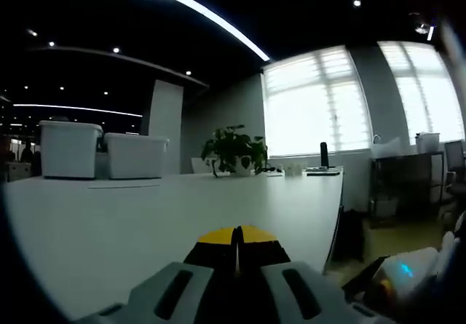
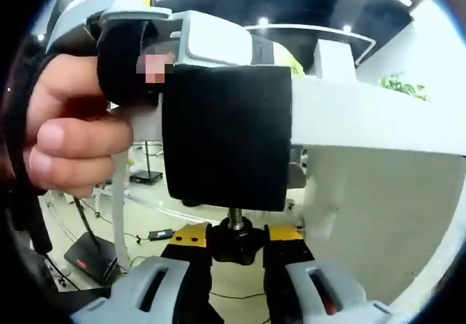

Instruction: Clamp the fixed fixture on the desktop, loosen the retaining clip, secure it to the edge of the desk, and tighten the retaining clip.

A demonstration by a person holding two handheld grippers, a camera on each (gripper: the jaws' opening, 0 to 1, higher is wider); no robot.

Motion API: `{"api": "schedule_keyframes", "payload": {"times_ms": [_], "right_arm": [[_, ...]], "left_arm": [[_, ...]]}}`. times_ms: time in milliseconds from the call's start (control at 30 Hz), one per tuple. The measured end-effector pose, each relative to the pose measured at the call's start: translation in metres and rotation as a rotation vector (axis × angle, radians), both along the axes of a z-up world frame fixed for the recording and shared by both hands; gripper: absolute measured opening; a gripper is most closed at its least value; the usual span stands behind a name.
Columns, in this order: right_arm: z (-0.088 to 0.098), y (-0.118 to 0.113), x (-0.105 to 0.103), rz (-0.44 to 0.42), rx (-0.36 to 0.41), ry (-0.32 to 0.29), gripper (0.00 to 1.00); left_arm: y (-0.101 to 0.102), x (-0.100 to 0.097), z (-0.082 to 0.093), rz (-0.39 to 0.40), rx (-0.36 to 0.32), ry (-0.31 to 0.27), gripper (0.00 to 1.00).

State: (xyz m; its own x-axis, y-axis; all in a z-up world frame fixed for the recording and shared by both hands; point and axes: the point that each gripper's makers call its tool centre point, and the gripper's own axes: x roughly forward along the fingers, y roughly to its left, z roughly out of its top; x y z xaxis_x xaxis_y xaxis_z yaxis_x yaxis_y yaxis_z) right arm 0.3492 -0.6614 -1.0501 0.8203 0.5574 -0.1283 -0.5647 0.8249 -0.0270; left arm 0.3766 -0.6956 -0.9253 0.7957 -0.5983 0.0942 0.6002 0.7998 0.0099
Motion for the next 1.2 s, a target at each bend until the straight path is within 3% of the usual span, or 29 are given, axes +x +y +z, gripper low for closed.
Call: {"api": "schedule_keyframes", "payload": {"times_ms": [300,400,500,533,567,767,833,1033,1133,1200], "right_arm": [[-0.004,0.015,-0.003,0.467,0.009,-0.009,0.23],[-0.003,0.016,-0.004,0.544,-0.015,-0.035,0.23],[-0.003,0.018,-0.01,0.591,0.006,-0.014,0.23],[-0.002,0.02,-0.013,0.609,-0.007,-0.06,0.23],[-0.003,0.02,-0.015,0.622,-0.01,-0.065,0.23],[-0.007,0.019,-0.018,0.567,0.001,-0.026,0.26],[-0.006,0.012,-0.013,0.493,-0.02,-0.041,0.3],[0.0,-0.013,-0.013,0.28,0.029,0.006,0.38],[-0.015,-0.008,-0.029,0.239,0.011,0.096,0.53],[-0.014,-0.009,-0.029,0.152,-0.005,0.07,0.49]], "left_arm": [[0.001,0.002,-0.002,0.0,0.001,0.003,0.01],[0.001,0.003,-0.002,0.0,0.001,0.003,0.01],[0.002,0.004,-0.002,0.0,0.001,0.002,0.01],[0.002,0.004,-0.002,0.0,0.002,0.0,0.01],[0.002,0.004,-0.002,0.0,0.002,0.002,0.01],[0.002,0.004,-0.003,0.0,0.002,0.0,0.01],[0.001,0.004,-0.003,0.0,0.002,0.001,0.01],[0.001,0.003,-0.003,0.0,0.002,0.001,0.01],[0.001,0.002,-0.003,-0.001,0.002,0.001,0.01],[0.0,0.002,-0.002,-0.002,0.002,0.0,0.01]]}}
